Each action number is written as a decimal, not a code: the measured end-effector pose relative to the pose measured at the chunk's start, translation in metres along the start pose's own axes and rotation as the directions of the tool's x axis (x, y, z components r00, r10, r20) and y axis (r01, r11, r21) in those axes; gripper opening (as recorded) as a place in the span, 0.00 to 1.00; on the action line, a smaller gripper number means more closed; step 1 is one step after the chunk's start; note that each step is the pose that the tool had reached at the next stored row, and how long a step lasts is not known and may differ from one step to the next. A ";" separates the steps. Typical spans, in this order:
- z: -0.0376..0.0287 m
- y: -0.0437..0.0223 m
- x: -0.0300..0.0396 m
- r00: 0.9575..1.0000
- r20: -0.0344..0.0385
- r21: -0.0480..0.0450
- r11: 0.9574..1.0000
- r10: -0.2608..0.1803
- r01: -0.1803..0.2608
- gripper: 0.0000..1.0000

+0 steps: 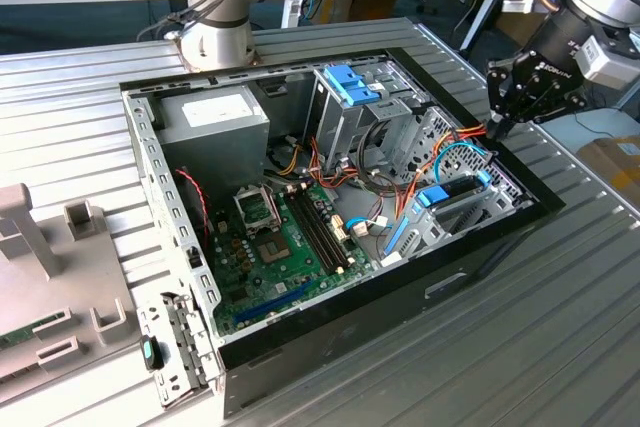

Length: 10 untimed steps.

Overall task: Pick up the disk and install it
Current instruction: 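Insert the first disk wire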

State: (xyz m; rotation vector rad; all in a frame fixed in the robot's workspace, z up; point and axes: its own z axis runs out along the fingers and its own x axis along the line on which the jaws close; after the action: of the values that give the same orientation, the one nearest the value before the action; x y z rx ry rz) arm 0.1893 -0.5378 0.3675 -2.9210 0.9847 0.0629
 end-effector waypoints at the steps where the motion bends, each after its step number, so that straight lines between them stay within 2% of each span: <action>1: 0.0001 0.0000 0.0001 1.000 0.000 0.000 1.000 0.000 0.000 0.11; 10: 0.0002 -0.0002 0.0003 1.000 0.000 0.000 1.000 0.000 0.000 0.11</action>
State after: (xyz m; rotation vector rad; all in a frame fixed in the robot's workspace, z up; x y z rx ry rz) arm 0.1897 -0.5378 0.3673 -2.9206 0.9846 0.0631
